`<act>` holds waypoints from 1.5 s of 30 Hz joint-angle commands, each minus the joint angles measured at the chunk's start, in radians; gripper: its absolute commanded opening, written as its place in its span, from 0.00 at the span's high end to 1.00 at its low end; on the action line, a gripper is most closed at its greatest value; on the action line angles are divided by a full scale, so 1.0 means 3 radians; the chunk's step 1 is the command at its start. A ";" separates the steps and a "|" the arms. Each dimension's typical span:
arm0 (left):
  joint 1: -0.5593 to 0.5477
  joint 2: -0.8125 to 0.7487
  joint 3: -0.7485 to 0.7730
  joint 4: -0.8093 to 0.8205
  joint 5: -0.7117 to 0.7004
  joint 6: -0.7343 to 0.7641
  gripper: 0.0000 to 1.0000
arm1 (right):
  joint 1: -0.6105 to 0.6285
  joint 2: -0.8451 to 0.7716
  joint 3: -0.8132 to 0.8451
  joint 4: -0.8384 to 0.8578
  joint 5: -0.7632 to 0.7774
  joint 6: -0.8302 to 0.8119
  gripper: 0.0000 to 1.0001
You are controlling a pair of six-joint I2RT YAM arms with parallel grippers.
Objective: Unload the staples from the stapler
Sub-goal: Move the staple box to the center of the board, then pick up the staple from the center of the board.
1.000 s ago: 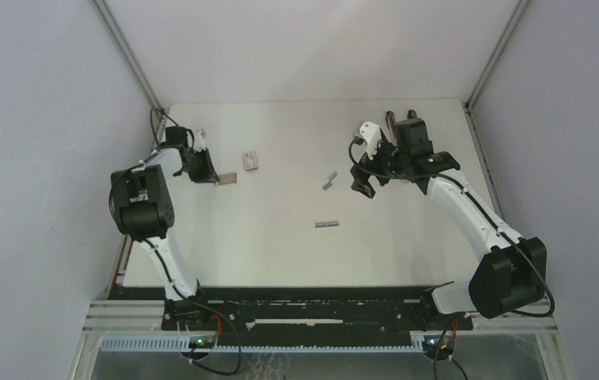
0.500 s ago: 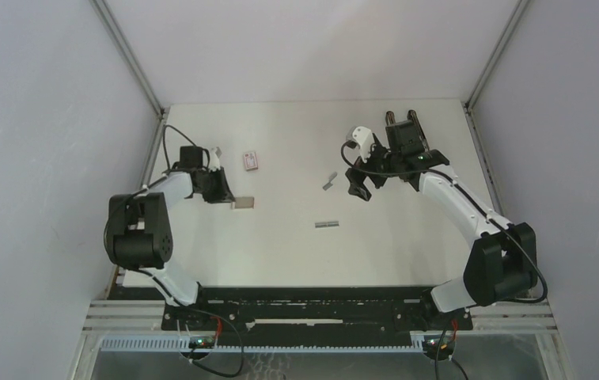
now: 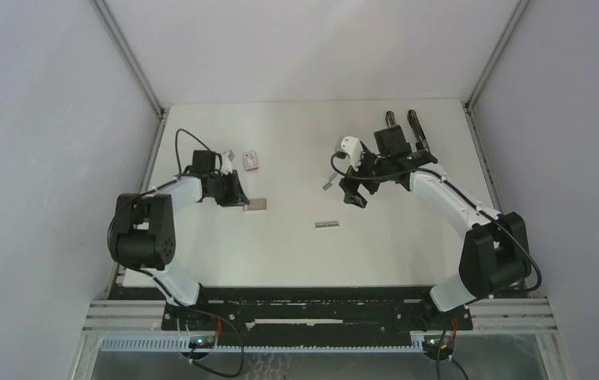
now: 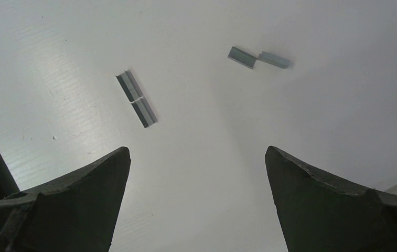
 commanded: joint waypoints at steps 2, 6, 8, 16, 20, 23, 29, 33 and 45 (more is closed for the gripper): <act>-0.0161 -0.0100 -0.0020 0.0167 0.0253 -0.0045 0.71 | 0.0202 0.0138 0.0012 -0.0027 0.0089 -0.0304 0.00; -0.0328 -0.0046 0.0028 0.0199 0.0314 -0.0028 0.69 | 0.0296 0.0289 0.0013 -0.0044 0.0160 -0.0443 0.02; -0.0421 -0.0039 0.0046 0.0195 0.0392 -0.0010 0.68 | 0.0308 0.0331 0.0015 0.0003 0.0202 -0.0427 0.04; -0.0515 -0.0129 0.0083 0.0217 0.0519 0.0074 0.64 | 0.0415 0.0430 0.0014 0.0144 0.0261 -0.0412 0.06; -0.0335 -0.0269 0.0168 0.0173 0.0511 0.0104 0.57 | 0.0589 0.0434 0.0013 0.0249 0.0445 -0.0537 0.06; -0.0130 -0.0485 0.0273 0.0078 0.0533 0.0176 0.52 | 0.0726 0.0464 0.0016 0.0374 0.0620 -0.0578 0.06; 0.0436 -0.0968 0.0580 -0.0482 0.0643 0.0580 0.41 | 0.1035 0.0742 0.0272 0.0339 0.0919 -0.0587 0.11; 0.0945 -0.1162 0.0599 -0.0828 0.0781 0.0826 0.37 | 0.1160 0.1017 0.0534 0.0223 0.0957 -0.0589 0.18; 0.1690 -0.1263 0.0447 -0.1462 0.1168 0.1409 0.15 | 0.1280 0.1362 0.0712 0.0149 0.0998 -0.0576 0.26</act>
